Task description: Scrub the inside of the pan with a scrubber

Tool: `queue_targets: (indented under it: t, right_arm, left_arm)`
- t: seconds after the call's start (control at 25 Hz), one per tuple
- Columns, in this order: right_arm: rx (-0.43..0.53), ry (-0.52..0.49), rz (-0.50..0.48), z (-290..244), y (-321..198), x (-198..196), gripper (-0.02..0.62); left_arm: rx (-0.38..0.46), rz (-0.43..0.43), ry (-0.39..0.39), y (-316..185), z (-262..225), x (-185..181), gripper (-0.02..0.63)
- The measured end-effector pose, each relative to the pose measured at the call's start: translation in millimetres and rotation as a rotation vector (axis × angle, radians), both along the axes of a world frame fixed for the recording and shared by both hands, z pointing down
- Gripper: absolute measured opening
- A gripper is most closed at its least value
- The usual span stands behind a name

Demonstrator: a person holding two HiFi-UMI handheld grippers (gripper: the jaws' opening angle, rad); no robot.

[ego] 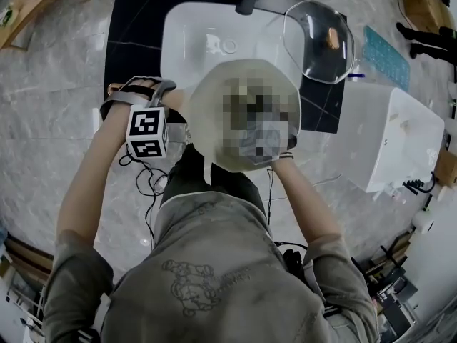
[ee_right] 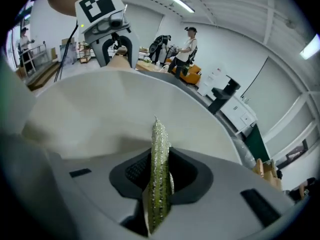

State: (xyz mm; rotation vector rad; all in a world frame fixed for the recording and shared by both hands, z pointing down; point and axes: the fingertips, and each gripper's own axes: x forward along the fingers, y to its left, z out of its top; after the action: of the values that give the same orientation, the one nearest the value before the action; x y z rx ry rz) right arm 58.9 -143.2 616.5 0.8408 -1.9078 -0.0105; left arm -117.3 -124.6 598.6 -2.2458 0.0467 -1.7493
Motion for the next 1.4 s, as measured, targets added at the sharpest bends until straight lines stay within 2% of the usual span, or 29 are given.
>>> queue_targets:
  t: [0.32,0.52,0.64,0.88,1.12,1.2,1.24,1.32,1.4]
  right_arm:
    - [-0.195,-0.115,-0.121,1,50,-31,0.084]
    - [-0.45,-0.239,-0.148,1,96,-45,0.084]
    - [-0.577,-0.261,-0.17,2,123,-47,0.084]
    - [-0.727,-0.278,-0.236,-19,163,-51,0.084]
    - [-0.889,-0.444,-0.268,-62,179,-55,0.084]
    - [-0.905,-0.517,-0.253,-80,170,-57,0.084]
    - [-0.884,-0.548,-0.242,-88,160,-58,0.084]
    - [-0.764,-0.576,-0.233,-104,133,-61,0.084]
    - [-0.577,-0.525,-0.271,-114,102,-67,0.084]
  left_arm:
    - [0.007,-0.003,-0.007,0,0,1,0.224]
    - [0.008,-0.003,-0.008,-1,2,-1,0.222]
    - [0.008,-0.005,-0.01,-1,3,0,0.222]
    - [0.015,-0.003,-0.009,0,3,0,0.221]
    - [0.021,-0.002,-0.007,0,4,1,0.221]
    - [0.03,0.001,0.003,-1,4,2,0.221]
    - [0.031,0.002,0.006,-2,5,3,0.221]
    - [0.028,0.007,0.009,-2,5,3,0.221]
    - [0.028,0.009,0.005,-1,4,-2,0.221]
